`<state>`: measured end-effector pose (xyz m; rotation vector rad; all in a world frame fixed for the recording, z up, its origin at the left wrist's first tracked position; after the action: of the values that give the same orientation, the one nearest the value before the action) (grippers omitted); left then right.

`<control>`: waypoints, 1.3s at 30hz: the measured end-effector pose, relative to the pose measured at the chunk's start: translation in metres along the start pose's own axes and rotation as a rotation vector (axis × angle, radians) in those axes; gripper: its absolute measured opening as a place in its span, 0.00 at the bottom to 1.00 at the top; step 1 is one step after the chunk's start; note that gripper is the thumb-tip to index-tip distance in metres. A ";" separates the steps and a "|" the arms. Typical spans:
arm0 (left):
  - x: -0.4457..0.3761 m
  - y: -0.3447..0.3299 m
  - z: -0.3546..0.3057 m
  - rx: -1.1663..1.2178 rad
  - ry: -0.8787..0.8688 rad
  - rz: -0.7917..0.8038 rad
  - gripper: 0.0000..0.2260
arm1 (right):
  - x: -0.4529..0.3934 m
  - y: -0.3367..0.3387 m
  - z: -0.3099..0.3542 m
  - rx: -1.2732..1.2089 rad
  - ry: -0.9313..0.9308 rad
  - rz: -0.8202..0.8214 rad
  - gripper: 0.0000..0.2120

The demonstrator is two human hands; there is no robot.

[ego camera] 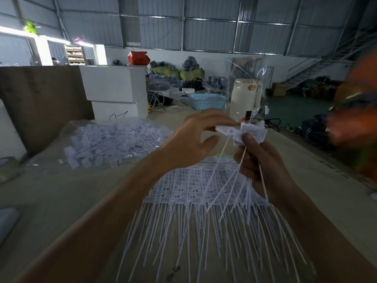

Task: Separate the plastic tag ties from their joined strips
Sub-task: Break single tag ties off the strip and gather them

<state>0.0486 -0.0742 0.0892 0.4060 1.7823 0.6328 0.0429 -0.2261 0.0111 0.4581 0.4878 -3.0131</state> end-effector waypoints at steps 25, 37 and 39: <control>0.018 -0.025 0.038 0.427 0.304 0.024 0.09 | 0.009 -0.001 0.021 0.499 0.327 -0.125 0.09; 0.025 -0.037 0.059 0.986 0.455 -0.080 0.07 | 0.012 -0.004 0.031 0.950 0.571 -0.160 0.10; 0.024 -0.026 0.068 1.080 0.479 -0.169 0.09 | 0.009 0.012 0.036 0.962 0.571 -0.240 0.15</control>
<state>0.1074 -0.0674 0.0409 0.8537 2.4906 -0.4653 0.0251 -0.2484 0.0371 1.3829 -1.0365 -3.0892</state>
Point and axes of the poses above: each hand's wrist, its own x-axis away from the middle knuckle, its own y-axis out of the back of the hand, z = x × y, the point moved 7 cm from there along -x, towards the middle knuckle, and after that the axes turned 4 degrees about -y, right-handed, at the moved point
